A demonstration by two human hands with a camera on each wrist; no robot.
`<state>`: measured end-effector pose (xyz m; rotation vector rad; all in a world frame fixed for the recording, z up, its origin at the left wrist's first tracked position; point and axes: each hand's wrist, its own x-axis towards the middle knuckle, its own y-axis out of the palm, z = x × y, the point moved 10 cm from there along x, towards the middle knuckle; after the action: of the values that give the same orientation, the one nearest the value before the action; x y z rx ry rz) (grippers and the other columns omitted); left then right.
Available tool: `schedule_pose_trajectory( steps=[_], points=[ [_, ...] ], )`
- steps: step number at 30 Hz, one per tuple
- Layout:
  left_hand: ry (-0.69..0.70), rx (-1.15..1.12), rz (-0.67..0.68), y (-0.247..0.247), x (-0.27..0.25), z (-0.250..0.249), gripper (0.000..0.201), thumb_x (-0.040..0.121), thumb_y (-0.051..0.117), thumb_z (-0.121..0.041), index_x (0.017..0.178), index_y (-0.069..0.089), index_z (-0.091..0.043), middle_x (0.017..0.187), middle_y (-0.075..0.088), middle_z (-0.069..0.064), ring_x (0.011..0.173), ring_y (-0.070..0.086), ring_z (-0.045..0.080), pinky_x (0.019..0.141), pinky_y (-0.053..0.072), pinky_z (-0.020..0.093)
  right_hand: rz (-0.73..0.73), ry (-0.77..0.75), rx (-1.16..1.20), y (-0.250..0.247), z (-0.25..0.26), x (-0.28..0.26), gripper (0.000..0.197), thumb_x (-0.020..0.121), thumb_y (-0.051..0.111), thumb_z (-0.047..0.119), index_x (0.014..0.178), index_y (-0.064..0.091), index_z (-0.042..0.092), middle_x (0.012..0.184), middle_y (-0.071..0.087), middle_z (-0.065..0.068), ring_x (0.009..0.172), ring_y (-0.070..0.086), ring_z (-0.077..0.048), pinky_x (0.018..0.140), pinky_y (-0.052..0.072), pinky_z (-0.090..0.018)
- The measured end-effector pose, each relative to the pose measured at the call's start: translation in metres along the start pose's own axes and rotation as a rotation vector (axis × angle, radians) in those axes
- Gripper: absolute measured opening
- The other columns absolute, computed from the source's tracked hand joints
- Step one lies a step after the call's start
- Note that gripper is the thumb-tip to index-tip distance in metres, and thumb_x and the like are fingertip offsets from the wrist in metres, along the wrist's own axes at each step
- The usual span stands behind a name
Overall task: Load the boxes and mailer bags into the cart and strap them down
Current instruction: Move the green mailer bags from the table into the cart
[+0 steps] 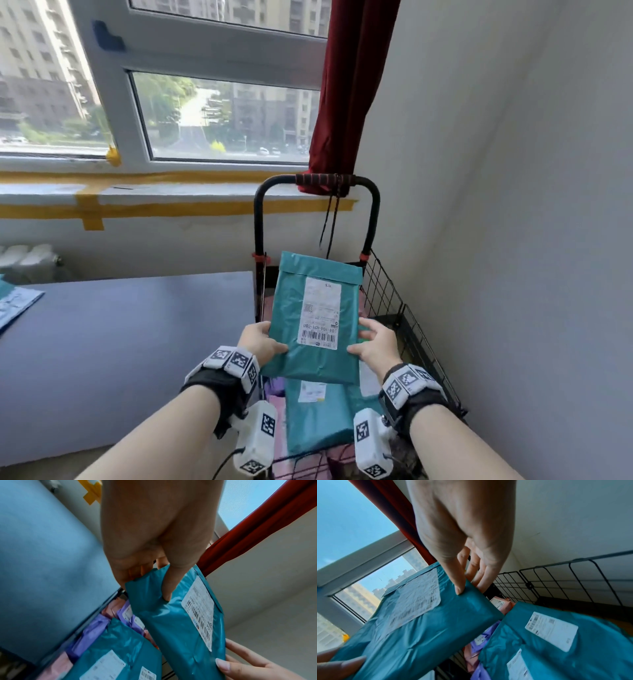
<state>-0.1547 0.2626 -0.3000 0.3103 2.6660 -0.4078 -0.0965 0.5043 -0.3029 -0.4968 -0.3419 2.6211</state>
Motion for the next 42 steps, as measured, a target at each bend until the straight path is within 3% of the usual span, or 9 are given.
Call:
schedule_pose_trajectory(
  steps=[6, 9, 13, 17, 21, 29, 32, 35, 42],
  points=[
    [-0.118, 0.006, -0.041, 0.083, 0.029, 0.016, 0.027, 0.071, 0.072, 0.012, 0.077, 0.061, -0.012, 0.086, 0.068, 0.012, 0.087, 0.063, 0.024, 0.087, 0.053, 0.037, 0.104, 0.066, -0.168, -0.047, -0.038, 0.067, 0.068, 0.066, 0.076, -0.009, 0.128, 0.054, 0.008, 0.11, 0.061, -0.011, 0.104, 0.06, -0.024, 0.092, 0.052, -0.042],
    [-0.179, 0.009, -0.063, 0.107, 0.051, 0.028, 0.031, 0.07, 0.074, 0.011, 0.073, 0.06, -0.016, 0.081, 0.066, 0.008, 0.089, 0.065, 0.025, 0.089, 0.053, 0.04, 0.172, 0.103, -0.209, -0.051, -0.057, 0.098, 0.069, 0.067, 0.077, -0.006, 0.13, 0.053, 0.009, 0.117, 0.059, -0.012, 0.104, 0.059, -0.023, 0.093, 0.051, -0.042],
    [-0.248, 0.02, -0.068, 0.122, 0.096, 0.041, 0.027, 0.072, 0.073, 0.009, 0.094, 0.066, -0.005, 0.078, 0.065, 0.005, 0.084, 0.062, 0.023, 0.084, 0.054, 0.035, 0.239, 0.117, -0.269, -0.042, -0.071, 0.141, 0.067, 0.072, 0.075, -0.005, 0.132, 0.05, 0.009, 0.104, 0.053, -0.002, 0.092, 0.052, -0.015, 0.078, 0.046, -0.024],
    [-0.304, 0.037, -0.102, 0.119, 0.156, 0.056, 0.036, 0.073, 0.072, 0.009, 0.108, 0.065, 0.003, 0.096, 0.067, 0.015, 0.086, 0.061, 0.021, 0.083, 0.052, 0.031, 0.271, 0.146, -0.283, -0.011, -0.085, 0.195, 0.069, 0.072, 0.074, -0.006, 0.134, 0.047, 0.011, 0.098, 0.054, 0.004, 0.087, 0.056, -0.012, 0.071, 0.048, -0.022],
    [-0.332, 0.076, -0.154, 0.102, 0.221, 0.07, 0.038, 0.076, 0.071, 0.005, 0.113, 0.065, 0.0, 0.109, 0.068, 0.016, 0.093, 0.064, 0.023, 0.086, 0.049, 0.029, 0.29, 0.185, -0.269, 0.034, -0.1, 0.247, 0.073, 0.07, 0.074, -0.007, 0.134, 0.048, 0.017, 0.106, 0.059, 0.0, 0.099, 0.061, -0.02, 0.085, 0.055, -0.036],
    [-0.397, 0.157, -0.296, 0.066, 0.302, 0.101, 0.03, 0.079, 0.061, 0.005, 0.108, 0.066, -0.004, 0.103, 0.07, 0.015, 0.087, 0.062, 0.023, 0.083, 0.049, 0.028, 0.374, 0.207, -0.247, 0.12, -0.13, 0.319, 0.077, 0.07, 0.069, -0.016, 0.135, 0.049, 0.021, 0.122, 0.057, -0.002, 0.109, 0.06, -0.022, 0.092, 0.054, -0.038],
    [-0.453, 0.234, -0.354, 0.054, 0.303, 0.111, 0.031, 0.082, 0.055, 0.002, 0.11, 0.065, -0.007, 0.105, 0.07, 0.014, 0.094, 0.064, 0.03, 0.078, 0.047, 0.029, 0.407, 0.194, -0.293, 0.147, -0.137, 0.327, 0.072, 0.068, 0.073, -0.013, 0.129, 0.056, 0.02, 0.122, 0.06, -0.006, 0.104, 0.061, -0.022, 0.091, 0.054, -0.036],
    [-0.499, 0.278, -0.385, 0.048, 0.301, 0.121, 0.038, 0.084, 0.052, 0.001, 0.12, 0.06, -0.011, 0.112, 0.067, 0.014, 0.102, 0.062, 0.032, 0.083, 0.046, 0.03, 0.432, 0.212, -0.318, 0.165, -0.142, 0.333, 0.07, 0.07, 0.072, -0.012, 0.131, 0.055, 0.02, 0.122, 0.06, -0.007, 0.098, 0.061, -0.02, 0.087, 0.054, -0.027],
    [-0.445, 0.303, -0.316, 0.061, 0.334, 0.127, 0.044, 0.083, 0.057, -0.002, 0.126, 0.054, -0.011, 0.12, 0.064, 0.013, 0.109, 0.06, 0.032, 0.092, 0.047, 0.033, 0.34, 0.215, -0.366, 0.159, -0.155, 0.351, 0.07, 0.075, 0.069, -0.008, 0.136, 0.049, 0.021, 0.137, 0.052, -0.005, 0.122, 0.052, -0.021, 0.093, 0.046, -0.022]
  ],
)
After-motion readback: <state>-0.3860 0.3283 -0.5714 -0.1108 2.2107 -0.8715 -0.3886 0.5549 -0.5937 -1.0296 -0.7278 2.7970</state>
